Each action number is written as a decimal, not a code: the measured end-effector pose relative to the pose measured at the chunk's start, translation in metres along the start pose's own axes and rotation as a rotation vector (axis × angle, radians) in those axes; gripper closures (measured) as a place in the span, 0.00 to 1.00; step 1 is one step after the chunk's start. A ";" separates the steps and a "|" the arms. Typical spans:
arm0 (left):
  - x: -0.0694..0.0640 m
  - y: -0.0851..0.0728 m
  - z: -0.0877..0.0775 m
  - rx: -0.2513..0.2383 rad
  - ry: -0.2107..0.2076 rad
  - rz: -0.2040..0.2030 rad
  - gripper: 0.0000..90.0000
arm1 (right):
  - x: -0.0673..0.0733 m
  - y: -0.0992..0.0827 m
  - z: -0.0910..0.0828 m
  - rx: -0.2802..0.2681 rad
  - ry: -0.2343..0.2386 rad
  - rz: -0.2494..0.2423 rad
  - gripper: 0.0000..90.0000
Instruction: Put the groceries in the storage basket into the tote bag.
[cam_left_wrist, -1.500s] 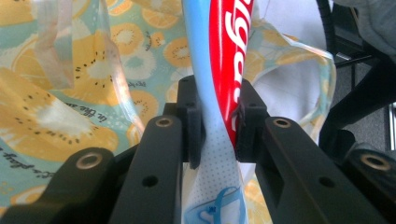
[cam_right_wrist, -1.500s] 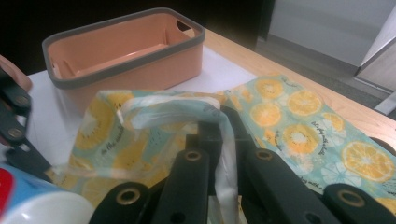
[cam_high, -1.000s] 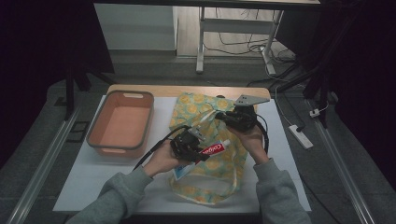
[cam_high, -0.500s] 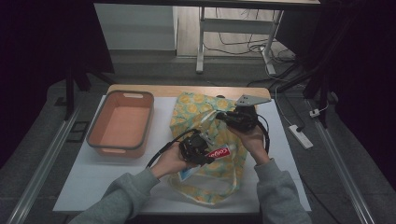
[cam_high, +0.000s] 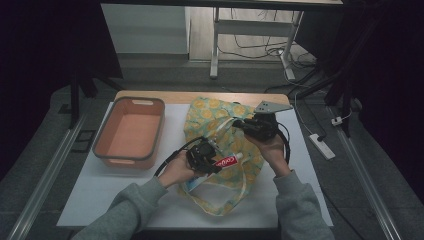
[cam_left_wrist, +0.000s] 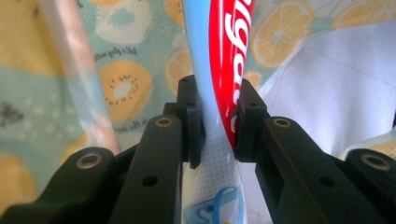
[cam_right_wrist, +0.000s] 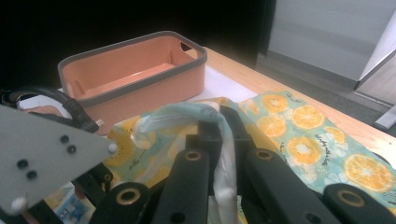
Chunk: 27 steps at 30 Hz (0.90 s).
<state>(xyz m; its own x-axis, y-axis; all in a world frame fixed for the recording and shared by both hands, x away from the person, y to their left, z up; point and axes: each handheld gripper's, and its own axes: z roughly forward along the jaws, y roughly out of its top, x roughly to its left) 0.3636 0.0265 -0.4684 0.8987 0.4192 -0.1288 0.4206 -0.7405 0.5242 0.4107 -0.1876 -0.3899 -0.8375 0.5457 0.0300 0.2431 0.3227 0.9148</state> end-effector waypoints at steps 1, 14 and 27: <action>0.001 -0.002 -0.001 0.001 0.002 -0.005 0.84 | -0.001 0.000 -0.001 -0.002 -0.002 0.003 0.99; 0.003 0.012 0.001 -0.040 0.001 -0.028 0.84 | 0.010 0.004 0.004 -0.008 0.055 0.003 0.99; 0.009 0.036 0.016 -0.069 0.038 -0.080 0.84 | 0.012 0.005 0.001 -0.016 0.065 0.010 0.99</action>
<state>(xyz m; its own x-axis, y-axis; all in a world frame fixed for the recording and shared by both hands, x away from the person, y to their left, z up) 0.3886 -0.0051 -0.4637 0.8567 0.4962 -0.1408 0.4798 -0.6664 0.5707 0.4026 -0.1784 -0.3850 -0.8653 0.4971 0.0650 0.2443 0.3049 0.9205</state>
